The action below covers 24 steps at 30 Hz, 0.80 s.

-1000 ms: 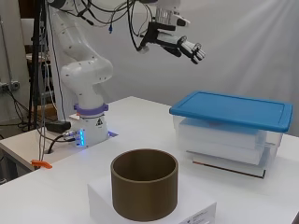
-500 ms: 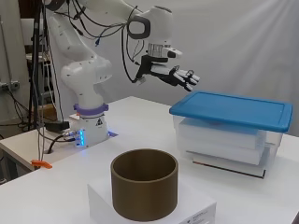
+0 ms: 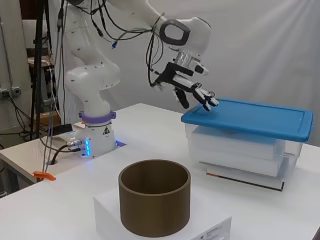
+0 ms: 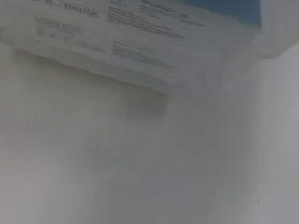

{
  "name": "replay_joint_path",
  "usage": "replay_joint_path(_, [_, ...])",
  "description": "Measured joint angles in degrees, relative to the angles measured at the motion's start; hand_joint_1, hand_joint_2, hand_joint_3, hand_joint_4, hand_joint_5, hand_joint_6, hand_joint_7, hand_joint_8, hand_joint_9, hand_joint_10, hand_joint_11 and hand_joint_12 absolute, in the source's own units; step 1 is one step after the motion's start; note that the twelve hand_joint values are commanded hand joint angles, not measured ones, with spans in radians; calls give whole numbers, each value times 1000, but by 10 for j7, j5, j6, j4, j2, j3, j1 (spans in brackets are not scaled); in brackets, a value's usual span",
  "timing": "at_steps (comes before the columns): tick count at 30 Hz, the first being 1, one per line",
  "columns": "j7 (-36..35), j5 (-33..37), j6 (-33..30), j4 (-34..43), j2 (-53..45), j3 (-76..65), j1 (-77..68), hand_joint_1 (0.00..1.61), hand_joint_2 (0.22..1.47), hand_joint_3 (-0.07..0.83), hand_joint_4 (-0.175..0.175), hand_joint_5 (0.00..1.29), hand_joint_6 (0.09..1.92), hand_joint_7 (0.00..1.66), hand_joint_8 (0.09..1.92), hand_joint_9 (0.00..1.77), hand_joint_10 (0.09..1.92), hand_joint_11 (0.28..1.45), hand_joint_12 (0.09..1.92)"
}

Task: Teleoperate dual arm-hand system to remove items from a box

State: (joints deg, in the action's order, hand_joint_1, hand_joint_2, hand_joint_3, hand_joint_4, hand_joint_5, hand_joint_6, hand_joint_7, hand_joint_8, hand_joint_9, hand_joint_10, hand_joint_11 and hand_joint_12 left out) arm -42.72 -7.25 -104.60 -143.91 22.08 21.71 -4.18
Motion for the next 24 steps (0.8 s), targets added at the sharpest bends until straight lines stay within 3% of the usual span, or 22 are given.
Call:
replay_joint_path(1, [22,-27,3,2,-7,14,0,527,773,0,-68,0,87,0,87,66,87,340,87])
replay_joint_path(3, [65,-71,5,3,-16,43,-1,828,1023,62,-49,0,87,0,87,66,87,345,87])
replay_joint_path(4, [82,-96,1,-2,-15,55,-3,903,1096,78,-41,0,87,0,87,71,87,348,87])
replay_joint_path(6, [129,-154,0,-12,-18,85,-5,968,1168,62,-20,18,87,0,87,96,87,348,87])
replay_joint_path(7, [158,-175,6,-12,-24,101,-5,984,1193,51,-4,126,87,62,87,161,87,354,87])
replay_joint_path(8, [183,-191,15,-8,-33,116,-4,1001,1217,36,30,373,87,294,87,387,87,432,87])
replay_joint_path(9, [206,-202,27,-1,-45,129,-3,1078,1253,-43,-39,573,413,502,598,657,441,596,260])
replay_joint_path(10, [224,-207,43,11,-60,138,-3,1049,1243,-53,27,698,770,604,1174,746,1039,625,698])
replay_joint_path(11, [230,-207,56,25,-76,140,-4,1008,1229,-39,92,755,1010,617,1542,732,1452,589,989])
replay_joint_path(12, [224,-206,60,32,-83,137,-5,978,1219,-23,132,779,1146,607,1745,700,1687,555,1131])
replay_joint_path(13, [209,-205,54,34,-83,130,-6,960,1214,-12,154,788,1217,592,1848,672,1809,534,1191])
replay_joint_path(15, [189,-205,43,30,-68,123,-6,1101,1247,-2,-57,786,1159,639,1788,651,1833,520,1182])
replay_joint_path(16, [186,-205,47,31,-61,123,-6,1138,1256,-1,-107,785,1150,652,1758,649,1813,522,1162])
replay_joint_path(18, [175,-209,69,54,-55,124,-7,1159,1269,2,-134,773,1172,654,1740,647,1797,525,1134])
replay_joint_path(24, [132,-235,120,182,-55,128,-5,1174,1269,0,-158,766,1155,676,1716,661,1722,547,1057])
